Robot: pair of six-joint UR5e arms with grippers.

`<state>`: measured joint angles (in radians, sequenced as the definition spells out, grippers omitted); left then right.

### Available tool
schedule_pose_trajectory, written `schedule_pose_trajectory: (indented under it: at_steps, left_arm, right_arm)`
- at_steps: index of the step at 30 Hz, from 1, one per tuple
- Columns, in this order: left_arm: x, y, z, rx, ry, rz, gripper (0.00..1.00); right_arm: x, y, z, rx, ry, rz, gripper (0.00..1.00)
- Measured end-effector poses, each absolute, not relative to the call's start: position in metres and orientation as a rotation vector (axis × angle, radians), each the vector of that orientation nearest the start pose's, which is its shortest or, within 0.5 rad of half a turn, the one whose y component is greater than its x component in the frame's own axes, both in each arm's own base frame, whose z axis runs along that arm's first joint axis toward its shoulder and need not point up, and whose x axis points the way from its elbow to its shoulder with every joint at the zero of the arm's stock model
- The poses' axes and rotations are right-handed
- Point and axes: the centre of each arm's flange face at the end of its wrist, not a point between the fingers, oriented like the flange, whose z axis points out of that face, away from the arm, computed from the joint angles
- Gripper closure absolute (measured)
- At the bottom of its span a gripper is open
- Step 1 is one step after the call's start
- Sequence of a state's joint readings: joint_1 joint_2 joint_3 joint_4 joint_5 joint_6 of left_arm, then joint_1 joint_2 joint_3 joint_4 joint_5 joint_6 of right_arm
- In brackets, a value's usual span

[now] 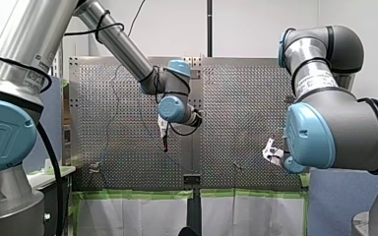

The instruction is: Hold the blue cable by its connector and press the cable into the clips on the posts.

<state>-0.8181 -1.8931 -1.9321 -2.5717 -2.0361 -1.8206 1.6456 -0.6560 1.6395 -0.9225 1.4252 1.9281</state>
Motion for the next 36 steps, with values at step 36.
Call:
schedule_pose_trajectory:
  at_steps: [36]
  left_arm:
    - [0.202,-0.347,0.235,0.121,1.641,-0.447,0.00]
  right_arm:
    - [0.224,-0.610,0.159,1.230,-1.299,1.626,1.00]
